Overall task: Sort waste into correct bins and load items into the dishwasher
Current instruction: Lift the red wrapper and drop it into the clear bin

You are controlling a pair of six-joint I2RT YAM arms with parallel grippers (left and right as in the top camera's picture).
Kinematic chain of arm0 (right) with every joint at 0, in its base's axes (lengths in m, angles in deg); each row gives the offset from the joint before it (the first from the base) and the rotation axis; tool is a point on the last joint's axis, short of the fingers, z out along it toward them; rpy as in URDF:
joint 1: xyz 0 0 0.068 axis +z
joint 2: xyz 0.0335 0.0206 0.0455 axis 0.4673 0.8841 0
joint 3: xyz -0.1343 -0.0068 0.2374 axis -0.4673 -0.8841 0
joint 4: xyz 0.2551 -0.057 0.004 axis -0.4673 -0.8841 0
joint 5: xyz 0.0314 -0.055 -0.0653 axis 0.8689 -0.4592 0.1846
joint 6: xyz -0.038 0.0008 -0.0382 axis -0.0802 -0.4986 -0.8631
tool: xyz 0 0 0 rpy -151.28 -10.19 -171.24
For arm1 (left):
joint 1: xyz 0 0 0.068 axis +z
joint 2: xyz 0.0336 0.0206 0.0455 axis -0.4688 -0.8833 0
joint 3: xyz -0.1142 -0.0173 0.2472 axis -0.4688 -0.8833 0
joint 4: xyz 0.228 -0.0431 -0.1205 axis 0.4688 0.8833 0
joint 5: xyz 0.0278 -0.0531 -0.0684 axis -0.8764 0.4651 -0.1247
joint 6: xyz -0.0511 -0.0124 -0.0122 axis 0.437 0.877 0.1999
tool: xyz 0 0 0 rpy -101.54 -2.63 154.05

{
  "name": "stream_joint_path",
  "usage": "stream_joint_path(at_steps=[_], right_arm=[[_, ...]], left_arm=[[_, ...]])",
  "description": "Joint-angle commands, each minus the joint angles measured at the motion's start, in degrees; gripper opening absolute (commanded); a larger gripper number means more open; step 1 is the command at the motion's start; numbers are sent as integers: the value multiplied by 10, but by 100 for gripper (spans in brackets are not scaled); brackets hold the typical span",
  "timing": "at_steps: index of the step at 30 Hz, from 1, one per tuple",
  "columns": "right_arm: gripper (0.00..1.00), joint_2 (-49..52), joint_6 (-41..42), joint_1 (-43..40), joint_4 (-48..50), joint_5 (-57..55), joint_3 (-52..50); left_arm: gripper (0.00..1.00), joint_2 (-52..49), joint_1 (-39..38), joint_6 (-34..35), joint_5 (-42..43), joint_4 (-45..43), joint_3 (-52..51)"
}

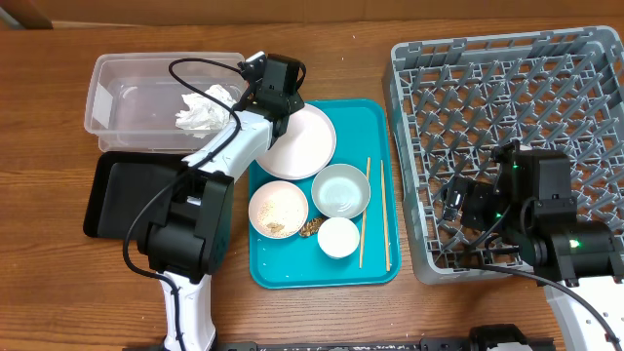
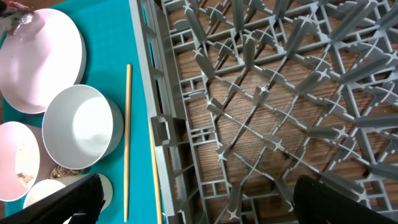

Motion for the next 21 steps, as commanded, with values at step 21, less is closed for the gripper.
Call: stream_joint_path(at_steps=[21], right_arm=[[100,-3,0,2,-2,3,20]], left_arm=[[4,101,2,-175,76,25,13]])
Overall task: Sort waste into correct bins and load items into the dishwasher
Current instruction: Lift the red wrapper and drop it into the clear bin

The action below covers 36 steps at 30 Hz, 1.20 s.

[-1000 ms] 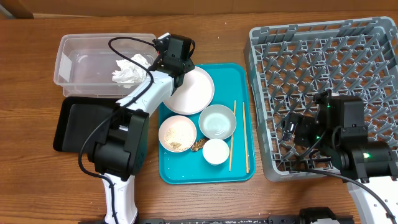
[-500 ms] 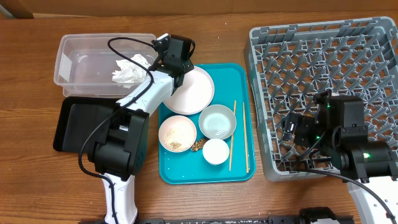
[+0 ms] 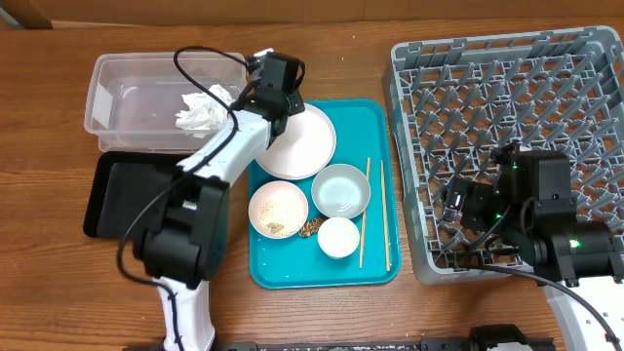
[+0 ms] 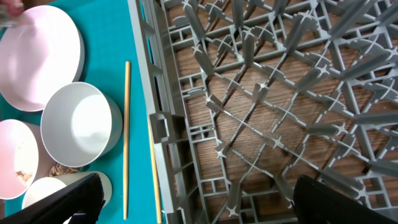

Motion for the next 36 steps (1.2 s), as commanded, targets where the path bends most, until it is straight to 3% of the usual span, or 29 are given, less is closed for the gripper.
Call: stream_joint_path(at_steps=[1,7,14,21,25,30,32,34,36], right_arm=[[100,-3,0,2,3,3,20],[100,-3,0,2,3,3,20],[100,-3,0,2,3,3,20],[100,-3,0,2,3,3,20],[100,-3,0,2,3,3,20],[100,-3,0,2,2,3,20],[100,-3,0,2,2,3,20],[100,-3,0,2,2,3,20],[100,-3,0,2,2,3,20]], left_arm=[[4,75,2,-65,46,12,13],[4,142,16,-86,39,109,13],[4,192,89,-85,39,194,13],[4,194,165,-86,41,225,13],[5,194,173,-90,41,232,13],[23,194,171,-90,44,255,13],[34,194,171,-90,50,266,13],[54,194,171,-116,64,278,13],[59,194,171,-141,89,289,13]])
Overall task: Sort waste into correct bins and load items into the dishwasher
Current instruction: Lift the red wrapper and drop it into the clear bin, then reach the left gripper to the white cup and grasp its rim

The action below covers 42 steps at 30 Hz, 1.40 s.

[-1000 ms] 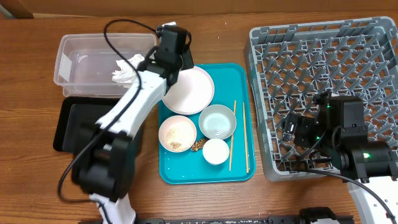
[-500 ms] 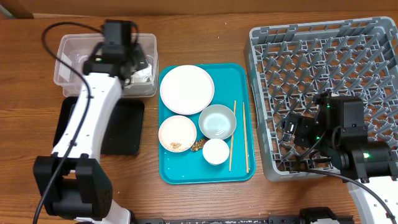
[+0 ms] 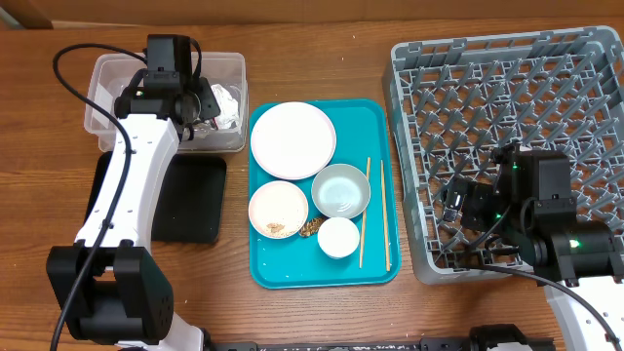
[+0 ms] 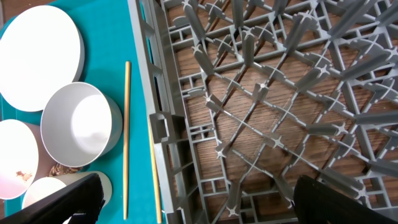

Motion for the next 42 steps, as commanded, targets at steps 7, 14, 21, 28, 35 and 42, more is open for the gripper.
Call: stream_joint_path(at_steps=[7,14,21,28,35,42], right_arm=[[100,-3,0,2,3,3,20],[100,-3,0,2,3,3,20],[100,-3,0,2,3,3,20],[100,-3,0,2,3,3,20],[100,-3,1,2,3,3,20],[100,-3,0,2,-1,3,20]], left_arm=[[87,28,-26,-52,66,52,10],[84,40,-107,-83,66,91,10],[68,39,-215,-123,120,156,10],[62,29,-304,-122,126,221,3],[58,22,-362,-120,126,229,-36],[38,22,-372,-107,151,195,-107]])
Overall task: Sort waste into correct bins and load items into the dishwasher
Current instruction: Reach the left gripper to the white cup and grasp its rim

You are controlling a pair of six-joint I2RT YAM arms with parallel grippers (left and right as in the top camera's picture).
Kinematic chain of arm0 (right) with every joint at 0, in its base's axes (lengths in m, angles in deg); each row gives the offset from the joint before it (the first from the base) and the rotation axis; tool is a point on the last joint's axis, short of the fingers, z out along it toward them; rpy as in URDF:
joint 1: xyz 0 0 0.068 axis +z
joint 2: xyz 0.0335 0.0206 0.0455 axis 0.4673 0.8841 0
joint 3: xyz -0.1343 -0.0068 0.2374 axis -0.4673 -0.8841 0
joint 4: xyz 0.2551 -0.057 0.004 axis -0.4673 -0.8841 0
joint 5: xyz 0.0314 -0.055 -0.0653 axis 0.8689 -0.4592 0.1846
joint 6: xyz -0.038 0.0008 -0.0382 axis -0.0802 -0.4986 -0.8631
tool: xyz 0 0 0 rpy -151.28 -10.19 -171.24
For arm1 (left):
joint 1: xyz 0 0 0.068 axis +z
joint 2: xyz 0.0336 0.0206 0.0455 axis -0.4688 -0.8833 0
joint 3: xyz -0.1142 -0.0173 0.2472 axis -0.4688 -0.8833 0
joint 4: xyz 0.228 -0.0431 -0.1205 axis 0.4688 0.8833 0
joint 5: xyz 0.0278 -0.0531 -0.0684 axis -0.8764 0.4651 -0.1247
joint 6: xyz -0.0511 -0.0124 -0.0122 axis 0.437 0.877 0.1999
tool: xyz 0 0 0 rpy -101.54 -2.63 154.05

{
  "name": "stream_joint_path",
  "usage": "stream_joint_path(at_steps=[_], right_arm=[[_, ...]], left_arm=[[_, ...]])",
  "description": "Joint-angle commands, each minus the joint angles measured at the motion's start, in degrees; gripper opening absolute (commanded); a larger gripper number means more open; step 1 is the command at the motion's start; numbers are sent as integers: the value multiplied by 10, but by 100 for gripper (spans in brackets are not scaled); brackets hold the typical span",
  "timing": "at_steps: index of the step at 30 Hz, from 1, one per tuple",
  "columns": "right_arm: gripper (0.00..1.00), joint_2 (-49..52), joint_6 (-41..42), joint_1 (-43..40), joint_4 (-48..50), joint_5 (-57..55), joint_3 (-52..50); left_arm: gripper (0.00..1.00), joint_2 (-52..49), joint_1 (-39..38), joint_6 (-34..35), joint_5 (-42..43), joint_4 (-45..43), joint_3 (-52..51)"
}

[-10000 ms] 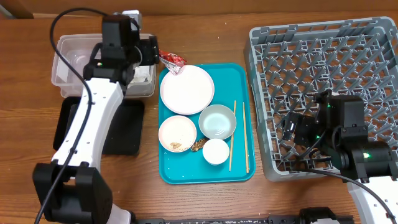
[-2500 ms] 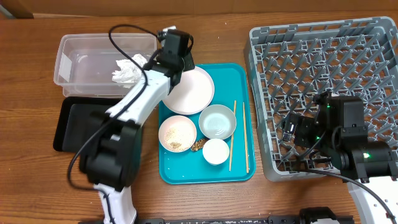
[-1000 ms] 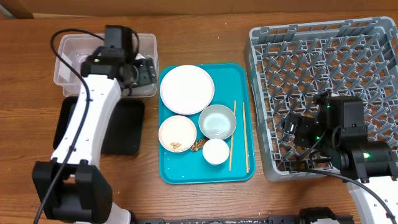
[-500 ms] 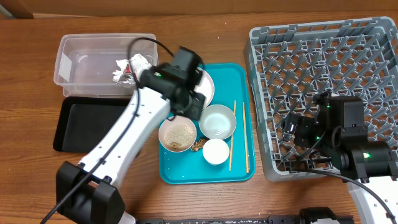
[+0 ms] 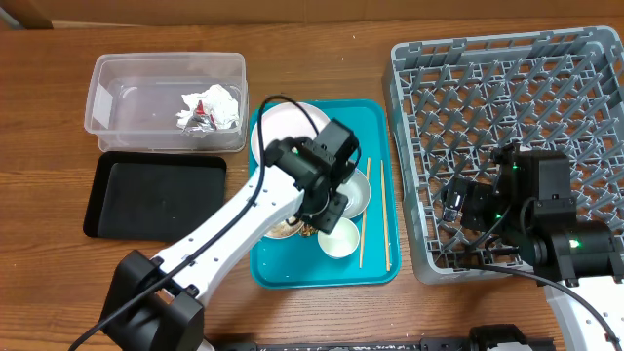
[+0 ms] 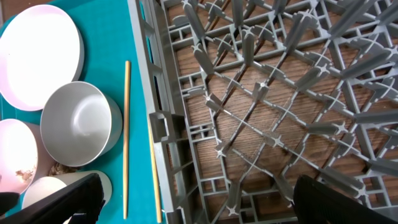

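On the teal tray (image 5: 292,275) lie a white plate (image 6: 37,56), a grey bowl (image 6: 78,124), a pink bowl with crumbs (image 6: 15,155), a small white cup (image 5: 338,239), brown food scraps (image 6: 59,169) and two chopsticks (image 6: 126,137). My left gripper (image 5: 320,200) hangs low over the bowls; its wrist hides the fingers. The clear bin (image 5: 107,93) holds a crumpled napkin (image 5: 219,100) and a small reddish wrapper (image 5: 200,115). My right gripper (image 6: 199,204) stands wide open with nothing in it, over the left edge of the grey dish rack (image 5: 507,88).
A black tray (image 5: 146,190) lies left of the teal tray, below the clear bin. The left arm slants across the teal tray's left half. The rack's prongs stand upright under the right arm, with wood showing through.
My left gripper has gone from above the clear bin to over the bowls on the teal tray. A small reddish wrapper now lies by the napkin in the bin. The right arm is unmoved.
My left gripper was at the plate's upper left edge with a crumpled scrap in it, and a moment later slightly further toward the bin. Then it was over the clear bin. Now the scrap lies in the bin and the gripper is back over the tray.
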Motion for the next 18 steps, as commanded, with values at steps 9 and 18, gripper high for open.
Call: stream_joint_path(at_steps=[9,18], right_arm=[[100,-3,1,2,-3,3,20],[100,-3,0,2,-9,3,20]], left_arm=[[29,-2,-2,6,48,-26,-46],[25,-13,-2,18,60,-36,-58]])
